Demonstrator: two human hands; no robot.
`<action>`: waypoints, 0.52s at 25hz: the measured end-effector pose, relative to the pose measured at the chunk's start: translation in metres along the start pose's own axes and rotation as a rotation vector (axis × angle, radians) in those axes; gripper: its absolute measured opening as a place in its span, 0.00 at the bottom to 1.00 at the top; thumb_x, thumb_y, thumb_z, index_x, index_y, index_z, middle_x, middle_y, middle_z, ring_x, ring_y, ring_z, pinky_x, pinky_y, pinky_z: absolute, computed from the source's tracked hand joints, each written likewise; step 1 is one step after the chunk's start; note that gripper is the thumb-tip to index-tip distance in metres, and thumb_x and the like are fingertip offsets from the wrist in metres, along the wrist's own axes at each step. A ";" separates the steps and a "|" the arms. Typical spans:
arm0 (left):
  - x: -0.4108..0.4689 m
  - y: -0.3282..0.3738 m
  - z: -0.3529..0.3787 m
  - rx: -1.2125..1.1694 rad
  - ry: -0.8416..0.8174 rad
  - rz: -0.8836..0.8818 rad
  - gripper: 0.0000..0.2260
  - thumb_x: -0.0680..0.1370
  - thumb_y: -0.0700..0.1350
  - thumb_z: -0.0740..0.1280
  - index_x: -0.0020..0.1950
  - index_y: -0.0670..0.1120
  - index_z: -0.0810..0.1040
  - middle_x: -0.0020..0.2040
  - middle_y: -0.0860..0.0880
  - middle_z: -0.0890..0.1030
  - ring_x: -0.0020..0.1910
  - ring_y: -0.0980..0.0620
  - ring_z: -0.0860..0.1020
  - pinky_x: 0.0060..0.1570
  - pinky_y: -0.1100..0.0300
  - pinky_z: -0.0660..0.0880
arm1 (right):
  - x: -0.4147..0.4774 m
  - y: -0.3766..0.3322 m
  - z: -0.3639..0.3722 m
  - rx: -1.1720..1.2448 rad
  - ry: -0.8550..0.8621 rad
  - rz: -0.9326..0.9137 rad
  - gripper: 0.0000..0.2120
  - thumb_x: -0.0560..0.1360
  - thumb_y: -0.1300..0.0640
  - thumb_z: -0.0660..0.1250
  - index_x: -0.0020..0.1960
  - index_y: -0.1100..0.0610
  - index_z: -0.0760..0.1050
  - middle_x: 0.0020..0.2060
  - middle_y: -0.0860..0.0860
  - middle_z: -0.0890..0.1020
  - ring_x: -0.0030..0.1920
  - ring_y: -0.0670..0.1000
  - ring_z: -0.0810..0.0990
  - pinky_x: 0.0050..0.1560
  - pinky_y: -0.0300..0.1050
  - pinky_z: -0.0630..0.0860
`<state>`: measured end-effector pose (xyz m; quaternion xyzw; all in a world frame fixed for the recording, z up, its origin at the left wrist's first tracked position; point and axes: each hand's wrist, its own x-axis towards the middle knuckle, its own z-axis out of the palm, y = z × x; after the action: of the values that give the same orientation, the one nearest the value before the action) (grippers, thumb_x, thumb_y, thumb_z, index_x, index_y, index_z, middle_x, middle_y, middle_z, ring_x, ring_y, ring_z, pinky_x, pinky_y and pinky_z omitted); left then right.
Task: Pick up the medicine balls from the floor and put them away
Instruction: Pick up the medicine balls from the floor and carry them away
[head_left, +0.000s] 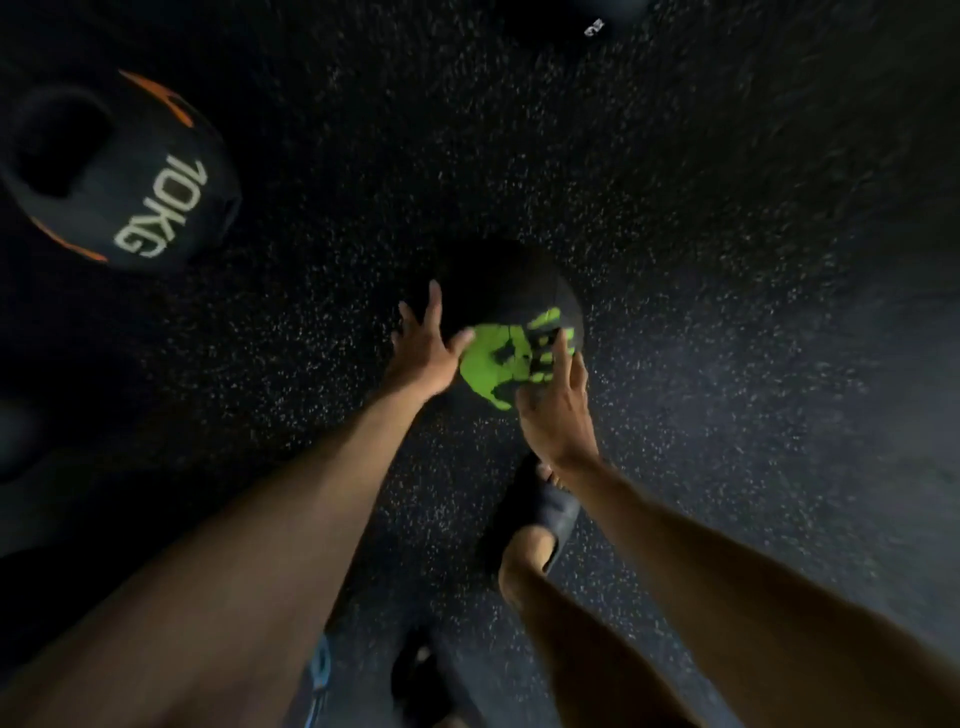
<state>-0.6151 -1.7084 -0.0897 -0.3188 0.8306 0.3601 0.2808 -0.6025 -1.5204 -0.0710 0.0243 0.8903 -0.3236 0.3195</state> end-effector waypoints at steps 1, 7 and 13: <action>0.020 0.012 -0.017 0.003 0.056 -0.050 0.31 0.84 0.52 0.57 0.82 0.55 0.42 0.82 0.40 0.48 0.78 0.35 0.58 0.75 0.40 0.61 | 0.010 -0.003 -0.005 0.008 -0.074 0.024 0.42 0.79 0.54 0.63 0.81 0.45 0.38 0.81 0.59 0.45 0.77 0.66 0.57 0.70 0.64 0.68; 0.048 0.040 -0.062 0.059 0.030 0.051 0.33 0.82 0.52 0.61 0.82 0.50 0.47 0.80 0.41 0.56 0.76 0.39 0.62 0.72 0.39 0.65 | 0.124 -0.126 -0.044 0.018 -0.133 0.038 0.39 0.78 0.65 0.58 0.82 0.48 0.43 0.80 0.60 0.38 0.78 0.70 0.41 0.75 0.64 0.56; 0.121 0.095 -0.143 -0.045 -0.076 0.085 0.33 0.84 0.48 0.60 0.82 0.53 0.43 0.82 0.39 0.46 0.77 0.37 0.62 0.70 0.43 0.69 | 0.228 -0.228 -0.082 -0.047 0.006 -0.088 0.23 0.80 0.64 0.56 0.74 0.59 0.67 0.73 0.57 0.69 0.73 0.57 0.66 0.74 0.54 0.65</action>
<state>-0.7960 -1.8077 -0.0509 -0.2755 0.8237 0.4022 0.2895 -0.8861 -1.6891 -0.0283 -0.0214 0.8989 -0.3161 0.3026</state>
